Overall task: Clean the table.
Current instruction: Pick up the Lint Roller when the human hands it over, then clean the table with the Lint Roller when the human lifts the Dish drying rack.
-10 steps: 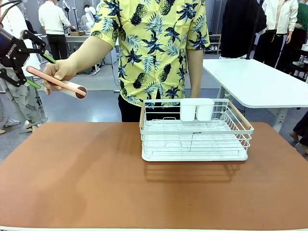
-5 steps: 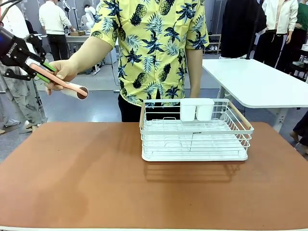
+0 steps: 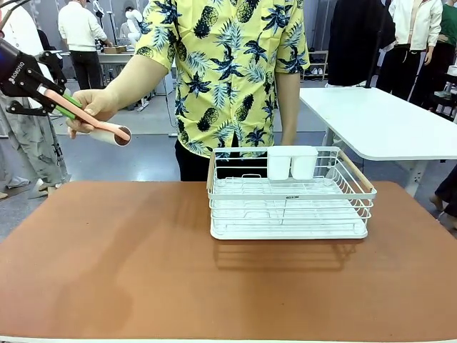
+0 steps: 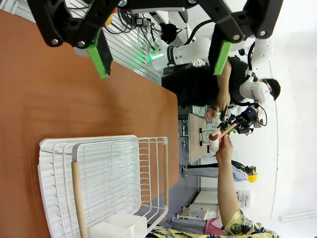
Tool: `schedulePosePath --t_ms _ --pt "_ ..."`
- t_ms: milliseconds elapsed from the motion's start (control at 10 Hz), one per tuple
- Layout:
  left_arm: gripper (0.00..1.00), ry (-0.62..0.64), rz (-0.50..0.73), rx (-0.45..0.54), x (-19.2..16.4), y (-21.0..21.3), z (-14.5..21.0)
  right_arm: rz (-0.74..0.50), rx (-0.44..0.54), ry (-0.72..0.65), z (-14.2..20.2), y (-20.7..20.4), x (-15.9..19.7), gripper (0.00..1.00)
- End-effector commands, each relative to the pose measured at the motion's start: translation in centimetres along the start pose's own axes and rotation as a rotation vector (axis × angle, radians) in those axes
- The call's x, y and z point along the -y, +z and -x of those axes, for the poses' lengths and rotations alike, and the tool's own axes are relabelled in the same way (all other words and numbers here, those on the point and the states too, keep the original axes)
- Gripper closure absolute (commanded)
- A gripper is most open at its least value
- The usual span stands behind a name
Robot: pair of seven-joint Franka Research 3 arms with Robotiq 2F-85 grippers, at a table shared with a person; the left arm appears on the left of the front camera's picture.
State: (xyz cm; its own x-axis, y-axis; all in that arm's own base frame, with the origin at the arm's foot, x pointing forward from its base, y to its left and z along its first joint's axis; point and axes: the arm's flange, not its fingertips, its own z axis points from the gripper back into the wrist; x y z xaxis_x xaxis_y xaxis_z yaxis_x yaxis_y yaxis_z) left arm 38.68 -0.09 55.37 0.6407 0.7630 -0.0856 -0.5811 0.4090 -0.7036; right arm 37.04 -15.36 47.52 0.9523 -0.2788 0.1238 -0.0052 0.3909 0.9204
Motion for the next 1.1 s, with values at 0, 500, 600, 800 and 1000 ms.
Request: schedulePosePath --t_ms 0,500,600,800,1000 --pt "0.99 0.001 -0.001 0.018 0.14 0.40 0.22 -0.008 -0.005 0.012 0.16 0.20 -0.23 0.00" --pt "0.99 0.000 0.000 0.000 -0.01 0.02 -0.02 -0.008 -0.005 0.012 0.16 0.20 -0.23 0.00" --pt "0.99 0.000 0.000 0.000 -0.01 0.02 -0.02 -0.008 -0.005 0.012 0.16 0.20 -0.23 0.00" --pt "0.99 0.000 0.000 0.000 -0.01 0.02 -0.02 -0.008 -0.005 0.012 0.16 0.20 -0.23 0.00" --pt "0.99 0.000 0.000 0.000 -0.01 0.02 -0.02 -0.008 -0.005 0.012 0.16 0.20 -0.23 0.00"
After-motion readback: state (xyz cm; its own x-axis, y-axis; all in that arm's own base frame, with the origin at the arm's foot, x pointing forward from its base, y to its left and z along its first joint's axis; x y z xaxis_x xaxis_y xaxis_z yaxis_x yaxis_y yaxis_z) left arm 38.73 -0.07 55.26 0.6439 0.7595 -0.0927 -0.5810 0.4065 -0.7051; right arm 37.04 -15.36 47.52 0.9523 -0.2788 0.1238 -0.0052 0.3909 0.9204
